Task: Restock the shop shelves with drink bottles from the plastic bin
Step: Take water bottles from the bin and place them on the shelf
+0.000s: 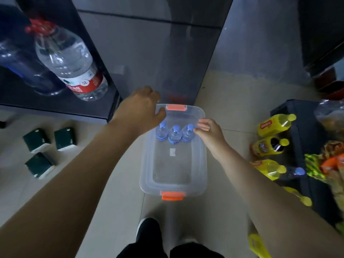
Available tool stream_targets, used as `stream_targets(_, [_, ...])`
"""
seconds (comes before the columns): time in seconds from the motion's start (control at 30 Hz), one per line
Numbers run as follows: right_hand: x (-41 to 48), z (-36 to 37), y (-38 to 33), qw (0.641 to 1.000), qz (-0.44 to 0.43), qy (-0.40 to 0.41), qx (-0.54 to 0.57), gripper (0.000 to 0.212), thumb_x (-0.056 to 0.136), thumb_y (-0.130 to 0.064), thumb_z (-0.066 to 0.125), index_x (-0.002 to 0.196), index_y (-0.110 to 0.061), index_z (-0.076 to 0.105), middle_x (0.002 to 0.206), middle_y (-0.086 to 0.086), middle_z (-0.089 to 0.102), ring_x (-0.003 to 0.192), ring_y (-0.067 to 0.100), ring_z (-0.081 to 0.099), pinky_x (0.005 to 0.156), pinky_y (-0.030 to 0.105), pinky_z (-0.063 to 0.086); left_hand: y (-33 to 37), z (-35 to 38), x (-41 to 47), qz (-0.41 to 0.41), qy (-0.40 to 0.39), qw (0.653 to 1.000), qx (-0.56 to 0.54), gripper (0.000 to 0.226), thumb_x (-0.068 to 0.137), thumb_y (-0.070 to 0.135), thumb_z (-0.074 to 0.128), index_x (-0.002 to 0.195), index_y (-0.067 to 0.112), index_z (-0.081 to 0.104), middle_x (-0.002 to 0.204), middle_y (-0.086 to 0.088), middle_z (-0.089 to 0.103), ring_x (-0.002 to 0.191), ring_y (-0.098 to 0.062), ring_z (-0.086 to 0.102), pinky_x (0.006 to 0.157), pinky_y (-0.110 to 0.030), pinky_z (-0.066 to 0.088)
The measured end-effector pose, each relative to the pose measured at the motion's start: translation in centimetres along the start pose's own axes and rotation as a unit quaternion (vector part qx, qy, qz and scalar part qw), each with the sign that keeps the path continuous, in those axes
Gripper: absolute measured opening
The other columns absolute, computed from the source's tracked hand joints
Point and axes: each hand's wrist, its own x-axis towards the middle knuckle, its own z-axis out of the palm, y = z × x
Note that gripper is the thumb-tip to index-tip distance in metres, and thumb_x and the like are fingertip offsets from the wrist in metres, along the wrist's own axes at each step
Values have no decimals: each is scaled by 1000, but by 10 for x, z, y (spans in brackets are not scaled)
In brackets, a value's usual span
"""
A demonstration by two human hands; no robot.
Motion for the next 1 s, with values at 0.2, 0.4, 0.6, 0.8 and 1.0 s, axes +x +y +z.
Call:
stream_targets(0.2, [80, 38, 86, 997, -45, 51, -43, 38, 83, -7, 65, 120, -7, 54, 126, 7, 58, 120, 19, 53, 101, 30, 40, -36, 119, 22, 3, 4, 1000, -17, 39, 84, 31, 51, 107, 2, 63, 105, -18, 58, 99, -36, 55, 80, -43, 49])
stream_targets(0.4, [142, 60, 139, 990, -86, 43, -105, 52, 84, -12, 65, 133, -11, 46, 128, 0, 52, 117, 15, 50, 90, 18, 33, -55, 209, 38, 17, 5, 1000, -1, 56, 75, 38, 39, 111, 2, 62, 111, -18, 58, 105, -36, 53, 79, -39, 45])
stream_targets(0.6, [166, 70, 165, 984, -129, 76, -95, 32, 84, -14, 64, 114, -10, 59, 106, 0, 64, 91, 12, 54, 77, 19, 37, -63, 249, 44, 31, 11, 999, 14, 34, 85, 26, 55, 111, 4, 62, 113, -17, 57, 105, -35, 52, 79, -40, 46])
stream_targets(0.8, [158, 70, 162, 979, -153, 89, -103, 25, 82, -13, 67, 107, -8, 64, 95, -1, 63, 85, 12, 54, 62, 2, 34, -61, 243, 36, 29, -6, 999, 28, 33, 86, 27, 54, 109, 5, 62, 111, -14, 58, 103, -33, 53, 78, -41, 46])
stream_targets(1.0, [148, 70, 164, 977, -163, 111, -85, 21, 80, -13, 69, 100, -7, 67, 90, 2, 67, 79, 13, 56, 62, 2, 35, -58, 235, 38, 38, 8, 998, 50, 32, 86, 28, 53, 110, 8, 62, 113, -11, 57, 106, -29, 52, 76, -37, 45])
